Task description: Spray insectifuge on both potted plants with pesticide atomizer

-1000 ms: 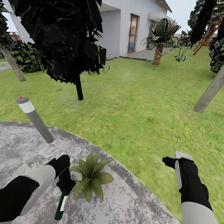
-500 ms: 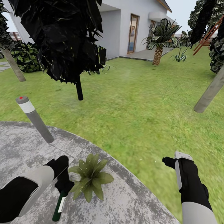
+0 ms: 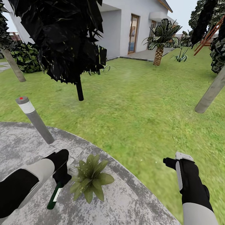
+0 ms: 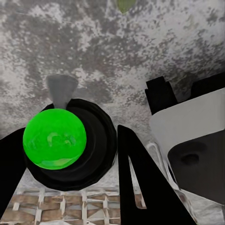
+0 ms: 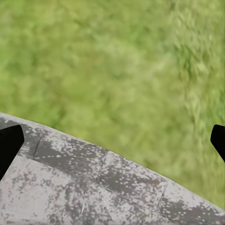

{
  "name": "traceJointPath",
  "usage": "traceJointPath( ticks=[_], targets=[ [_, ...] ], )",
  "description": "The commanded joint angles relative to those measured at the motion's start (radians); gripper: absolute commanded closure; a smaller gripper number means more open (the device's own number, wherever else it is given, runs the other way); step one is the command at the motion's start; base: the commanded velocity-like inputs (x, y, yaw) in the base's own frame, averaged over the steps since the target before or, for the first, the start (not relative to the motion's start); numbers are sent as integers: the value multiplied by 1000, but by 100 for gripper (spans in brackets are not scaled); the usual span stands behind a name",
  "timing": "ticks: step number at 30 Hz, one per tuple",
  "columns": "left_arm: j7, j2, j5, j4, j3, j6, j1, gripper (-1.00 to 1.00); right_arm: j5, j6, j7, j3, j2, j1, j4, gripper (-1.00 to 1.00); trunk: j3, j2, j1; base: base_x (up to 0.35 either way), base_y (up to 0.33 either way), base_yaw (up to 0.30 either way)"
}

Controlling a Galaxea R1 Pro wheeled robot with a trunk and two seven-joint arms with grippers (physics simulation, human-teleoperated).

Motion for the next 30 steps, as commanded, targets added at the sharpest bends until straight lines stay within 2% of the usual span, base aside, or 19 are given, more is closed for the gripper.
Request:
traceJointPath(
  ticks=[1, 3, 14, 17, 22, 30],
  targets=[
    [-10, 0, -10, -3, 2, 4, 1, 100, 6, 4, 2, -1, 1, -1, -1, -100, -1, 0, 0, 0, 0, 0],
    [-10, 0, -10, -3, 2, 4, 4, 100, 6, 4, 2, -1, 1, -1, -1, -100, -1, 0, 0, 0, 0, 0],
    [-10, 4, 1, -4, 12, 3, 196, 100, 6, 4, 2, -1, 1, -1, 16, -100, -1, 0, 0, 0, 0, 0],
    [-12, 5, 4, -5, 14, 3, 207, 100, 6, 4, 3, -1, 1, -1, 17, -100, -1, 0, 0, 0, 0, 0],
    [-57, 5, 3, -7, 18, 3, 203, 100, 6, 4, 4, -1, 1, -1, 17, -100, -1, 0, 0, 39, 1, 0],
    [-60, 2, 3, -7, 17, 3, 202, 100, 6, 4, 5, -1, 1, -1, 17, -100, -1, 0, 0, 134, 19, 0]
  ],
)
